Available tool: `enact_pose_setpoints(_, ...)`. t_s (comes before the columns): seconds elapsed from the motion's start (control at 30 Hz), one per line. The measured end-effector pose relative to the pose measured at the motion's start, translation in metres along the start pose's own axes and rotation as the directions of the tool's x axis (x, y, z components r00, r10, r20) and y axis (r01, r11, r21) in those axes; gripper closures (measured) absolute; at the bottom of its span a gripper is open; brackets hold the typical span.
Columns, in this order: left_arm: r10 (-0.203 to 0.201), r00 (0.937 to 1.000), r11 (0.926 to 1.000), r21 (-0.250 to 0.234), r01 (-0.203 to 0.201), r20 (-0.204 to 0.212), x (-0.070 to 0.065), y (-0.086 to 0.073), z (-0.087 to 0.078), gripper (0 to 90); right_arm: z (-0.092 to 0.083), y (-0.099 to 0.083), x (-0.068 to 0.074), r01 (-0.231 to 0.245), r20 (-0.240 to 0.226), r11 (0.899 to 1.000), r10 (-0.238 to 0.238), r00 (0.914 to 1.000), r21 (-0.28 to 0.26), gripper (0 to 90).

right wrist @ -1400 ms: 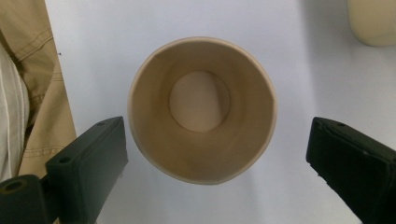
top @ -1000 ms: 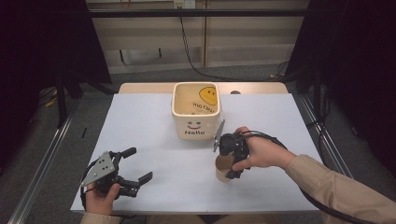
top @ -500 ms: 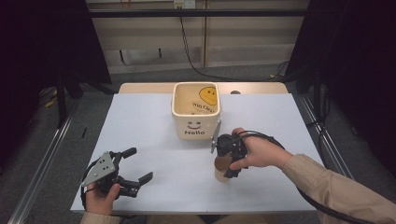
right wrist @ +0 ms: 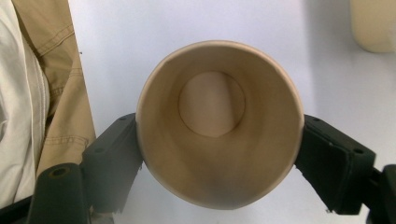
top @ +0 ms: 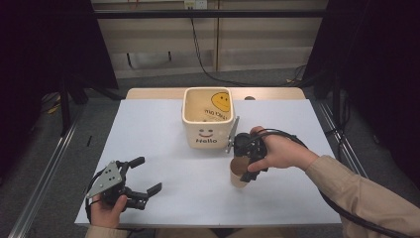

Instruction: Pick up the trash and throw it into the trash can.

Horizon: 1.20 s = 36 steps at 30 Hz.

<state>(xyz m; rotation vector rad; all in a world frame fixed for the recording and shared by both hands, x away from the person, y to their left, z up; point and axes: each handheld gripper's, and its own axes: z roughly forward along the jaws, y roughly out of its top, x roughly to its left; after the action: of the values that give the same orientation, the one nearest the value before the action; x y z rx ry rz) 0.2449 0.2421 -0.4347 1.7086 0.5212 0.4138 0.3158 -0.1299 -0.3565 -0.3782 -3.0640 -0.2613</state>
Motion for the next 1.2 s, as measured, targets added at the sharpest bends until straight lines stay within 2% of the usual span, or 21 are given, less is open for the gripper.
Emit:
enact_pose_setpoints(0.07, -0.003, 1.0, 1.0, -0.001, 0.003, -0.001, 0.0, 0.0, 0.0, 1.3, -0.005, 0.0, -0.002, -0.004, -0.001, 1.0, 0.004, 1.0, 0.001, 19.3)
enact_pose_setpoints(0.17, 0.018, 0.9998, 0.9998, 0.011, -0.018, 0.004, 0.001, 0.0, -0.001, 1.3, -0.012, 0.0, -0.005, -0.001, -0.008, 1.0, 0.001, 1.0, -0.001, 19.4)
enact_pose_setpoints(0.27, 0.004, 1.0, 1.0, 0.005, -0.004, 0.007, 0.0, 0.0, -0.001, 1.3, -0.019, -0.001, -0.008, -0.019, -0.001, 1.0, 0.019, 0.9998, -0.002, 19.5)
enact_pose_setpoints(0.5, 0.002, 0.9999, 1.0, 0.003, -0.002, 0.01, 0.001, -0.001, -0.001, 1.3, -0.04, -0.003, -0.017, -0.038, 0.001, 0.999, 0.038, 0.9993, -0.014, 19.4)
enact_pose_setpoints(0.67, 0.0, 0.9999, 1.0, 0.004, 0.0, 0.016, 0.0, -0.001, 0.0, 1.3, -0.052, -0.006, -0.023, -0.04, 0.007, 0.999, 0.04, 0.9992, 0.001, 19.4)
enact_pose_setpoints(1.03, 0.008, 0.9999, 1.0, 0.005, -0.008, 0.008, 0.002, -0.001, -0.001, 1.3, -0.082, -0.009, -0.038, -0.086, 0.023, 0.996, 0.086, 0.9961, 0.011, 19.5)
enact_pose_setpoints(1.2, -0.003, 1.0, 1.0, 0.004, 0.003, 0.006, 0.001, -0.001, -0.001, 1.3, -0.093, -0.009, -0.046, -0.095, 0.024, 0.995, 0.095, 0.9952, 0.021, 19.6)
